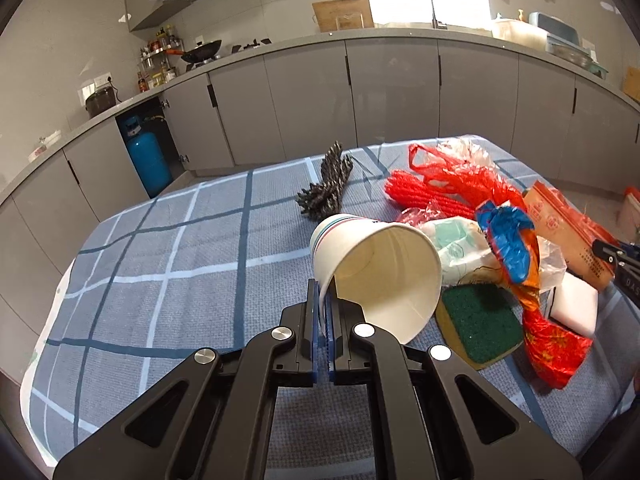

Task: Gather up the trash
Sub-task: 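Grasp the white paper cup with the left tool while the right tool grasps the orange paper bag, then carry cup and bag over the green basin and open both tools to drop them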

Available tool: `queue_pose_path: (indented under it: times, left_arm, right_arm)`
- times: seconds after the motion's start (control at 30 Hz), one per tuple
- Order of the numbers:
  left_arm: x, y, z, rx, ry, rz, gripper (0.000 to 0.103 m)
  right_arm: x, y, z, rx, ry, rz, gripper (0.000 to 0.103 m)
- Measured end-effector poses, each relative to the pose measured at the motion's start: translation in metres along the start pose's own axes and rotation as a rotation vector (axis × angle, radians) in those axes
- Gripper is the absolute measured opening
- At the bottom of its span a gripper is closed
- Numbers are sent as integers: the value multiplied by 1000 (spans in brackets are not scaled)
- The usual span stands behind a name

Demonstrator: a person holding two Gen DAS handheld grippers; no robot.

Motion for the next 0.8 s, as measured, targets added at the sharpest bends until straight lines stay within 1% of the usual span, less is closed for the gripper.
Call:
queue_pose_path:
  times: [0.1,0.27,0.37,0.6,0.8]
  left_arm:
    - [-7,-10,-2,-13,5,27,4]
    - [-22,-25,0,-9,10,66,4]
    - [-35,-35,12,12,26,95,4]
    - [-69,-53,66,101,95,170,4]
    - [-94,-61,120,190,141,218,4]
  right_arm:
    - [-5,-11,-2,-3,-4,32,8]
    - [-15,-32,7,11,16,87,7]
    - [-21,-47,17,23,35,124,7]
    - [-31,-76,54,62,98,180,7]
    - [-37,-98,102,129,164,223,7]
Point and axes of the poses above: each gripper's, at about its wrist camera, not at the fingertips, and y roughly the way its jaws point, z to its right, x to its underside, the point moved 8 cm from there along y, roughly the way its jaws point, and after that the axes turned 2 degrees about x, right-handed, at the moved point
